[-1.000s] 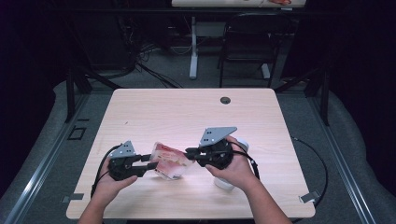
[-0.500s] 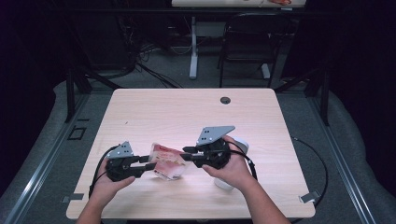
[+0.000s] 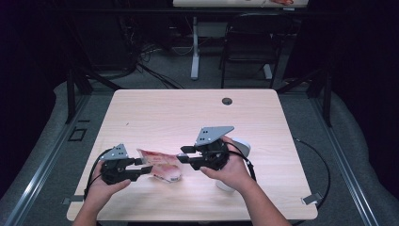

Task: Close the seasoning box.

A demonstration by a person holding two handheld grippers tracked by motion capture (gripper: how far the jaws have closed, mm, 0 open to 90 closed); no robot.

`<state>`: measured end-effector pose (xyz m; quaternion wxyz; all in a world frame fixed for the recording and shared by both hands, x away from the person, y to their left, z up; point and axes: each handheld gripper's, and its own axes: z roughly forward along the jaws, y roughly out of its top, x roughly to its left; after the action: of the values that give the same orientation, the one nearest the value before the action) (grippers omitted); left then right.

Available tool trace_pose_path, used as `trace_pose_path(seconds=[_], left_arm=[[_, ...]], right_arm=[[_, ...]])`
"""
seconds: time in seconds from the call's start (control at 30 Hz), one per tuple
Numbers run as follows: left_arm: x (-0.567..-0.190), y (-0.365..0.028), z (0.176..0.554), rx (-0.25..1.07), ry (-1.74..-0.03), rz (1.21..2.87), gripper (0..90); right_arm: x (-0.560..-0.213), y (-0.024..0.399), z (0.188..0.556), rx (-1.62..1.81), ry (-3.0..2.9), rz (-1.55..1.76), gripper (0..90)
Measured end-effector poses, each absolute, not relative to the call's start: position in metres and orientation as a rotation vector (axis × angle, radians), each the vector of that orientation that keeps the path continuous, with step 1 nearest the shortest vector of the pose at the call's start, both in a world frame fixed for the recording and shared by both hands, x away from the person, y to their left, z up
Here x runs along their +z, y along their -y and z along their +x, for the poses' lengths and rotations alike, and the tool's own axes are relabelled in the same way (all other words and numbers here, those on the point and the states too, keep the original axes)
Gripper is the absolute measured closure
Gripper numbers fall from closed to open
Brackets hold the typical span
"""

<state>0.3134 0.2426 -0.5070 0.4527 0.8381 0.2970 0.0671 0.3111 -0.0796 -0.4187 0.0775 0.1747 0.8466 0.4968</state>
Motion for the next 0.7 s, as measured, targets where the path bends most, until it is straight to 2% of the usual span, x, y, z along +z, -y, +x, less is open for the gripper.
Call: trace_pose_path(seconds=[0.23,0.7], left_arm=[[-0.508,-0.249,0.312,0.174,-0.753,2.058,51.6],[-0.501,-0.262,0.306,0.188,-0.768,2.064,51.5]], right_arm=[[-0.413,0.079,0.309,1.531,-2.51,0.527,62.5],[-0.399,0.103,0.307,1.559,-2.377,0.612,54.7]])
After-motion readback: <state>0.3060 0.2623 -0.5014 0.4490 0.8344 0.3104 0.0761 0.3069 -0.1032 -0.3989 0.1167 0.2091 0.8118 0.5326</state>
